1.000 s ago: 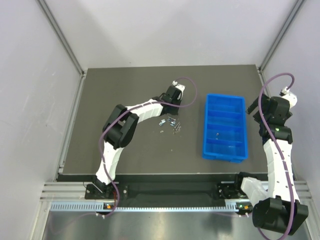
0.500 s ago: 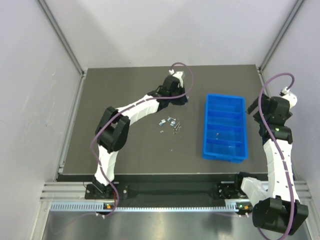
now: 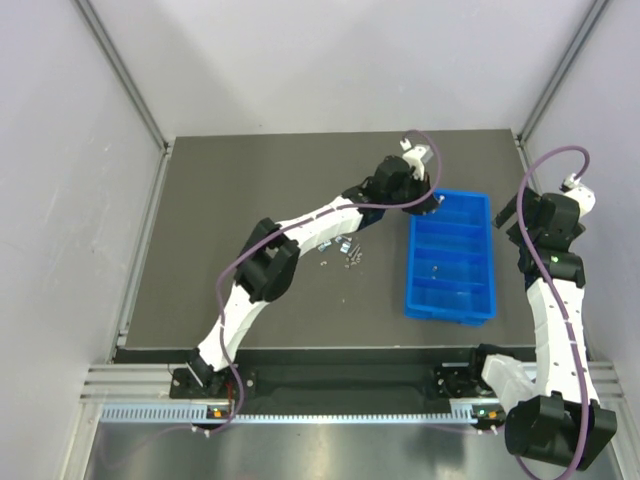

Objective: Sort the screws and nuts into containers

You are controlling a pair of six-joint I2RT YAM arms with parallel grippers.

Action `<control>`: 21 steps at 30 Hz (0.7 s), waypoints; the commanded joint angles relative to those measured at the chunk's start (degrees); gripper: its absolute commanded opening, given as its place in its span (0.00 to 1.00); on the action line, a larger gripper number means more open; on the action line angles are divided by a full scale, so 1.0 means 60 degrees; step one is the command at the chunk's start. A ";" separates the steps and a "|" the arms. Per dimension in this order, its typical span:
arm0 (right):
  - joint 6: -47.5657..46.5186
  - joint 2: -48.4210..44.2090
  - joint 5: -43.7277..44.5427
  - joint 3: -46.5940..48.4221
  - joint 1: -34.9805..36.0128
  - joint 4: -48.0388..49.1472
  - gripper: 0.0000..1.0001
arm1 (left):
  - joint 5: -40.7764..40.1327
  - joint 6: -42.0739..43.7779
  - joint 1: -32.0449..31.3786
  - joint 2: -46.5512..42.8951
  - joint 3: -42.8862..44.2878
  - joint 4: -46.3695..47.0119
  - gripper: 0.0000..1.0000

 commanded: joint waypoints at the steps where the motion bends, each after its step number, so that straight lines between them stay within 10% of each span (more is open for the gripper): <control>1: 0.0041 -0.0113 0.0154 0.0021 -0.0032 0.0361 1.00 | 0.0005 0.0440 0.0030 0.0638 0.1059 0.0472 0.03; 6: 0.0027 -0.0275 0.0154 -0.0009 -0.0046 0.0288 1.00 | -0.0362 0.0778 0.0000 0.1094 0.2072 0.0002 0.19; 11: -0.0003 -0.0333 0.0096 0.0006 -0.0046 0.0243 1.00 | -0.0552 0.1203 0.0029 0.0684 0.2175 -0.0114 0.65; 21: -0.0091 -0.0334 -0.0606 0.0138 -0.0032 0.0156 1.00 | -0.2706 0.1643 0.1067 -0.3942 -0.2288 -0.2603 0.66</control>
